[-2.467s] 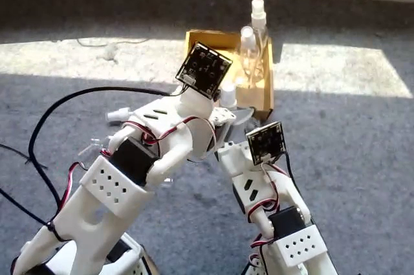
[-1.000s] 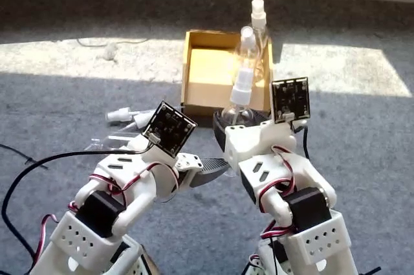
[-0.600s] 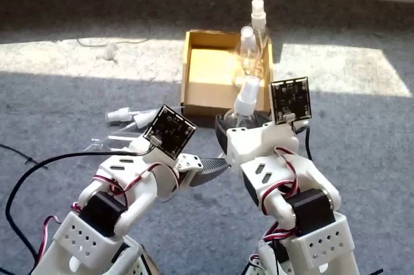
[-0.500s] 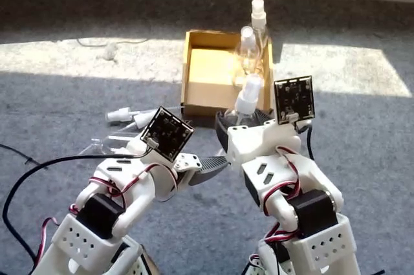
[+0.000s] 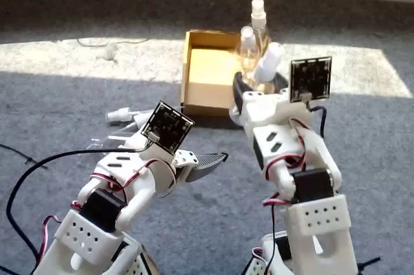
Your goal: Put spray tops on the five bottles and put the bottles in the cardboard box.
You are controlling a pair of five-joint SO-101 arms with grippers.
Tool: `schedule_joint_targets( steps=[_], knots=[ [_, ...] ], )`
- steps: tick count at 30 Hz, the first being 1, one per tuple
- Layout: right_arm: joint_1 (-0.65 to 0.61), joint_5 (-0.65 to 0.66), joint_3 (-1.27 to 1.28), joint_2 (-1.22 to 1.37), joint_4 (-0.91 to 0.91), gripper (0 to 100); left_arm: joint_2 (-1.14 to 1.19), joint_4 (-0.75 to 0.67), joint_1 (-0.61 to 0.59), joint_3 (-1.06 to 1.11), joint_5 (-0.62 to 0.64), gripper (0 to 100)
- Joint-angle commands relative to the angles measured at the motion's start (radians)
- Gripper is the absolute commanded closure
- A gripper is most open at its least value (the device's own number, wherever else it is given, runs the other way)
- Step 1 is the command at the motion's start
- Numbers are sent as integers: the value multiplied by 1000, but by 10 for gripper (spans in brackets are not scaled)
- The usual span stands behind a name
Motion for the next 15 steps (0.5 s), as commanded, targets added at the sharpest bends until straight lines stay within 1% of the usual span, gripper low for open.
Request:
schedule_joint_targets(
  steps=[1, 3, 6, 9, 15],
  knots=[
    [50, 9, -2, 150, -242, 994, -16, -2, -4, 22, -8, 649],
    [51, 15, 2, 231, -329, 994, -16, -3, -2, 31, -8, 649],
    [45, 71, 10, 344, -456, 994, -16, -3, -8, 31, -8, 649],
    [51, 86, 44, 420, -585, 994, -16, -3, -8, 31, -8, 649],
    [47, 132, 85, 503, -704, 994, -15, -3, -8, 31, -8, 649]
  ],
)
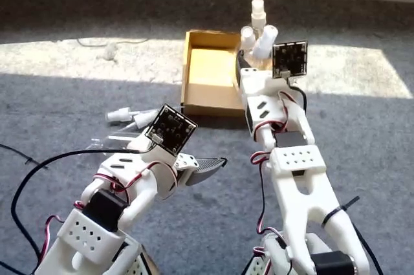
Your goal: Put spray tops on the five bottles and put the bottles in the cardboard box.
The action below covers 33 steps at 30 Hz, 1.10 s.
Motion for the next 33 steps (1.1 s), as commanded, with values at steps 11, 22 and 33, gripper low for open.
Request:
schedule_joint_targets(
  steps=[11, 22, 33],
  knots=[
    [8, 15, 19, 176, -166, 994, -16, -3, -15, -7, -8, 649],
    [13, 21, 16, 311, -271, 994, -16, -3, -15, -7, -8, 649],
    [13, 21, 12, 358, -263, 940, -16, -2, -15, -7, -8, 649]
  ],
)
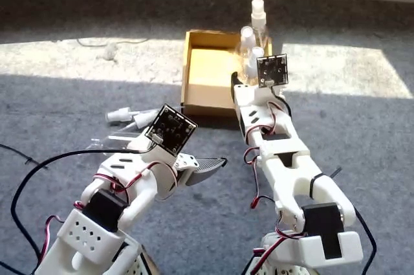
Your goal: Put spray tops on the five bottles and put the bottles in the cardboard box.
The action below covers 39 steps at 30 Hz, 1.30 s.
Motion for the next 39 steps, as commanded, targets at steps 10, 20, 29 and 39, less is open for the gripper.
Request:
schedule_joint_targets(
  steps=[10, 20, 29, 39],
  knots=[
    [13, 6, -18, -12, -15, 872, -16, -2, -15, -7, -8, 649],
    [28, 52, -19, -15, -13, 871, -16, -2, -15, -7, -8, 649],
    [30, 63, -19, -15, -13, 870, -16, -2, -15, -7, -8, 649],
    [42, 63, -19, -15, -13, 761, -15, -2, -15, -7, -8, 649]
  ],
)
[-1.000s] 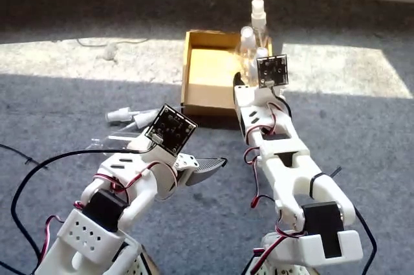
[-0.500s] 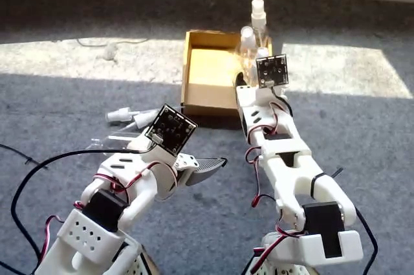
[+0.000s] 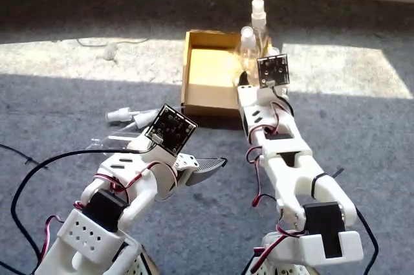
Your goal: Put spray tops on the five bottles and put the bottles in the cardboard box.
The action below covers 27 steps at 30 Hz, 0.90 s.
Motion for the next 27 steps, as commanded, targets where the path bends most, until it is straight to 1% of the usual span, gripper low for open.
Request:
schedule_joint_targets(
  steps=[1, 7, 11, 17, 20, 23, 25, 27],
  knots=[
    [15, 8, -19, -21, -13, 761, -15, -2, -15, -7, -8, 649],
    [13, 8, -16, -150, -1, 761, -12, -3, -15, -7, -8, 649],
    [13, 8, -22, -265, 157, 761, -12, -3, -15, -7, -8, 649],
    [13, 8, -102, -366, 275, 761, -12, -3, -15, -5, -8, 649],
    [22, 6, -186, -401, 371, 761, -12, -3, -16, -5, -8, 649],
    [28, 2, -309, -449, 512, 761, -16, 0, -19, -7, -8, 649],
    [21, 2, -383, -483, 638, 761, -18, 2, -74, -21, -2, 650],
    [-24, 2, -440, -512, 763, 761, -18, 3, -189, -71, 0, 673]
  ],
)
